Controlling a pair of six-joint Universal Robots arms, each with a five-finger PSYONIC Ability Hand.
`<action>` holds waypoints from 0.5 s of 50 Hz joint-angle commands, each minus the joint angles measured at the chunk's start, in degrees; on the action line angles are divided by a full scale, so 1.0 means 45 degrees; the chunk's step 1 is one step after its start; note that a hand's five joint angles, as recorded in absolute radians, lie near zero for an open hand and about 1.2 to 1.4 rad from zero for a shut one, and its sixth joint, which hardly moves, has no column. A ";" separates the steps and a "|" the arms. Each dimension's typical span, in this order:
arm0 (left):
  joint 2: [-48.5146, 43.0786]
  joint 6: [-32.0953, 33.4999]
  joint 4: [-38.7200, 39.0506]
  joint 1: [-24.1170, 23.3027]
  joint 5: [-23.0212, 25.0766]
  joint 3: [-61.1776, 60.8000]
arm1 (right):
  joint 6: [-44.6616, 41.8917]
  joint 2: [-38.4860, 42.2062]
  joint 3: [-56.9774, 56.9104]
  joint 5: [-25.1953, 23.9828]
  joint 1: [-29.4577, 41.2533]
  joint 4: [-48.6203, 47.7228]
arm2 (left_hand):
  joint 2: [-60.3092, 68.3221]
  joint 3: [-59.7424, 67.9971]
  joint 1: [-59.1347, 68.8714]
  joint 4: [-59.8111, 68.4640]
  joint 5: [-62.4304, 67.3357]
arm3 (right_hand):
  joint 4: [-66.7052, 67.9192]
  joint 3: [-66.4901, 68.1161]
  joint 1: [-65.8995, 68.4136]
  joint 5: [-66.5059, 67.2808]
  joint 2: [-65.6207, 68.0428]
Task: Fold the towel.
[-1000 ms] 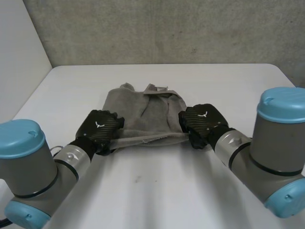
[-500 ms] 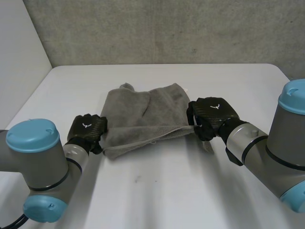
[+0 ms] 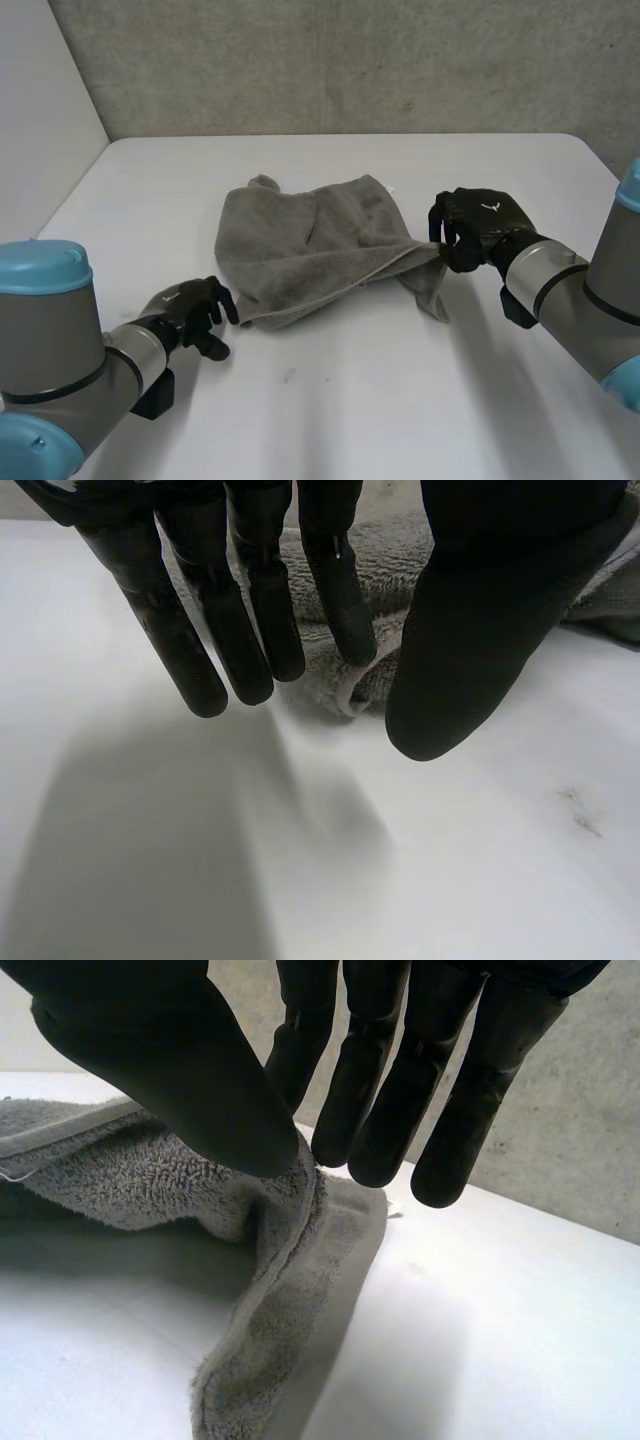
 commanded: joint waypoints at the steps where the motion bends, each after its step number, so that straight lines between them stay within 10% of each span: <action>1: -0.0686 0.0244 0.1233 -0.0080 0.0001 0.0293 | -0.0042 0.0095 0.0048 -0.0022 0.0019 0.0008 | 0.0767 0.0785 0.0820 0.0793 0.0780 | 0.2560 0.2642 0.5360 0.2869 0.2843; 25: -0.2386 0.0263 0.2077 -0.0862 -0.0097 0.2110 | -0.0199 0.0232 0.0223 -0.0101 0.0136 -0.0031 | 0.0842 0.0859 0.0895 0.0868 0.0855 | 0.2560 0.2642 0.5360 0.2869 0.2843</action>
